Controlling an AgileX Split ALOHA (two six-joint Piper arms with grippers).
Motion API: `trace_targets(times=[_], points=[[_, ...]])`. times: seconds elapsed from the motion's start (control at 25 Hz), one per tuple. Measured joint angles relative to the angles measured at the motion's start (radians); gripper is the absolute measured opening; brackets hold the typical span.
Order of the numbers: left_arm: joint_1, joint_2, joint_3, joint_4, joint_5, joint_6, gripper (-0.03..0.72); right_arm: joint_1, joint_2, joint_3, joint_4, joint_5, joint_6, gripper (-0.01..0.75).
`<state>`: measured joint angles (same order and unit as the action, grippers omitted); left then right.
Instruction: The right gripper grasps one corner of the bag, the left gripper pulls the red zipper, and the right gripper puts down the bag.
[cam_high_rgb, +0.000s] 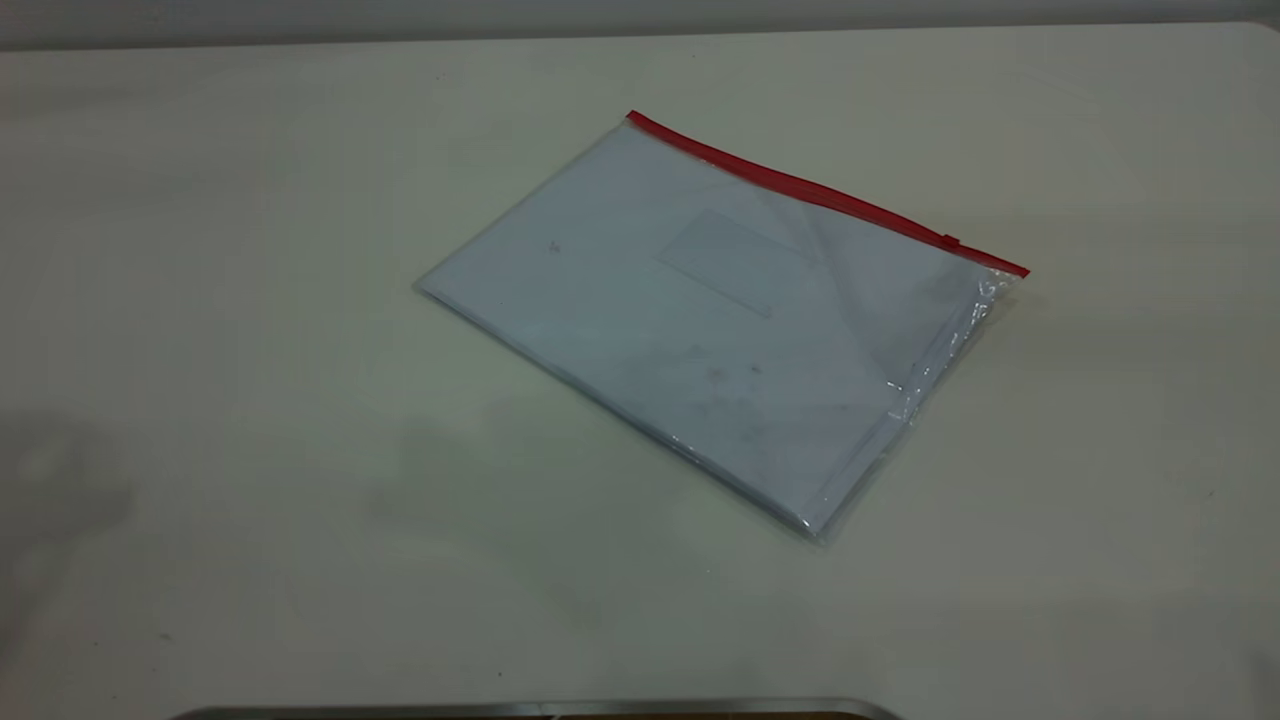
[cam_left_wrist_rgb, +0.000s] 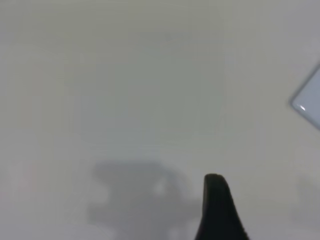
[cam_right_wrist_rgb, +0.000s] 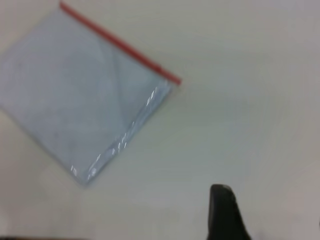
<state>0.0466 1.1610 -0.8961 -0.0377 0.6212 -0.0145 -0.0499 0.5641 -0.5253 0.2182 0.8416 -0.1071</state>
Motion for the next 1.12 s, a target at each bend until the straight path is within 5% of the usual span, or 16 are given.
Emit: trace_targets(times=[0.32,0.6,0.84,1.12], points=[[0.0,0.259,-0.133,-0.076,-0.09,0.068,0.546,0.0,0.365,-0.031,0.119,-0.158,-0.101,0.535],[-0.043,0.476,-0.253,-0.253,-0.127,0.408,0.546,0.0,0.664,-0.037,0.279,-0.386,-0.286,0.535],[-0.095,0.636,-0.292,-0.443,-0.133,0.745,0.546,0.0,0.92,-0.04,0.573,-0.477,-0.577,0.535],[-0.143,0.742,-0.298,-0.566,-0.056,0.911,0.546,0.0,1.165,-0.12,0.972,-0.454,-1.042,0.535]])
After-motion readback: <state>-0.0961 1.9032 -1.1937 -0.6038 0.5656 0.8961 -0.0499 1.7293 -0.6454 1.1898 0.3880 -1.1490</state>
